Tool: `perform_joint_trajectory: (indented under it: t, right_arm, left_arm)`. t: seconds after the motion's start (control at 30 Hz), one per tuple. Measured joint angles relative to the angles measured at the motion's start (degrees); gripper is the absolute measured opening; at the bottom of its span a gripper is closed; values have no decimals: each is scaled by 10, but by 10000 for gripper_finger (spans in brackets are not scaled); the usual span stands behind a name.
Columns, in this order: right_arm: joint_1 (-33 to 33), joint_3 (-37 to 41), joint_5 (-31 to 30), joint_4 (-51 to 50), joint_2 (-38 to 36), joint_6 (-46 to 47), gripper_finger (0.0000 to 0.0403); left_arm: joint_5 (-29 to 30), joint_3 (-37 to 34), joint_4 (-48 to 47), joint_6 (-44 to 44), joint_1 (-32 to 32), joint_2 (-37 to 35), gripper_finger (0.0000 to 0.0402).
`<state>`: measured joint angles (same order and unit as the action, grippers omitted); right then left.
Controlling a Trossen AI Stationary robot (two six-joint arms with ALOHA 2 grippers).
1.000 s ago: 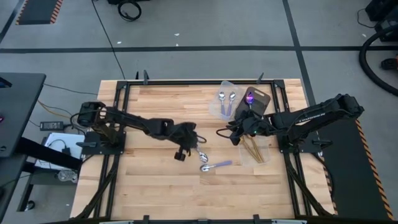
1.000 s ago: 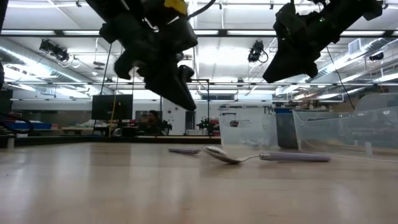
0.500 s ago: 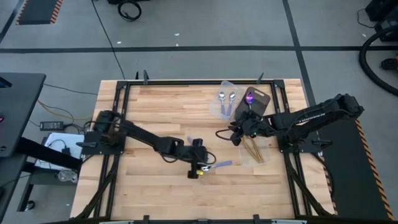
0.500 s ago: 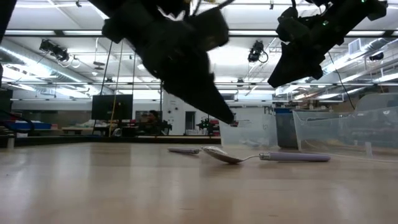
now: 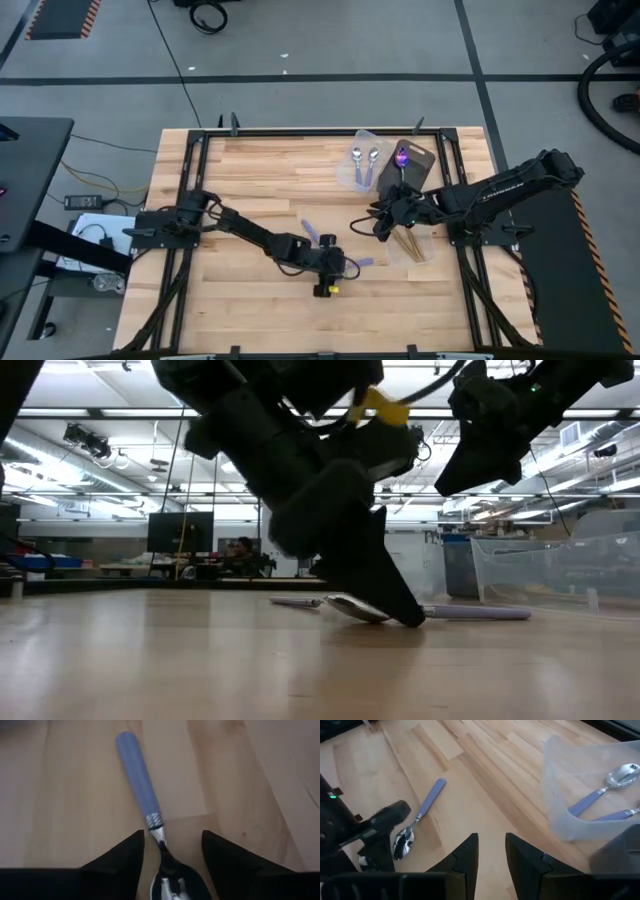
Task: Sort silverware by color (type)
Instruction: Put the purple spoon into the top transparent bin
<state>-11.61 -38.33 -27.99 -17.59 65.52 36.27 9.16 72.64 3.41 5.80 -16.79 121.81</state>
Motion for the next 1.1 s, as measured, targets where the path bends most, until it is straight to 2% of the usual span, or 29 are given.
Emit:
perform_joint_trajectory:
  t: [0.2,0.4,0.43,0.67,0.77,0.9,1.1]
  right_arm:
    - [-15,0,1,4,0,-6,107]
    - [-43,0,37,15,0,-34,107]
    - [-48,0,41,20,0,-39,107]
    - [-82,0,83,30,0,-11,109]
    - [-95,0,91,30,1,3,118]
    - [-111,0,88,33,21,10,140]
    - [-117,0,72,44,91,-43,183]
  left_arm:
    - [64,3,5,-51,-16,16,151]
    - [58,3,-17,-56,-10,17,30]
    - [56,3,-19,-63,-7,17,20]
    - [51,0,-29,-77,12,3,16]
    - [66,-3,-45,-96,19,-13,14]
    - [84,-3,-40,-119,27,-31,13]
    - [79,0,-31,-128,40,-34,12]
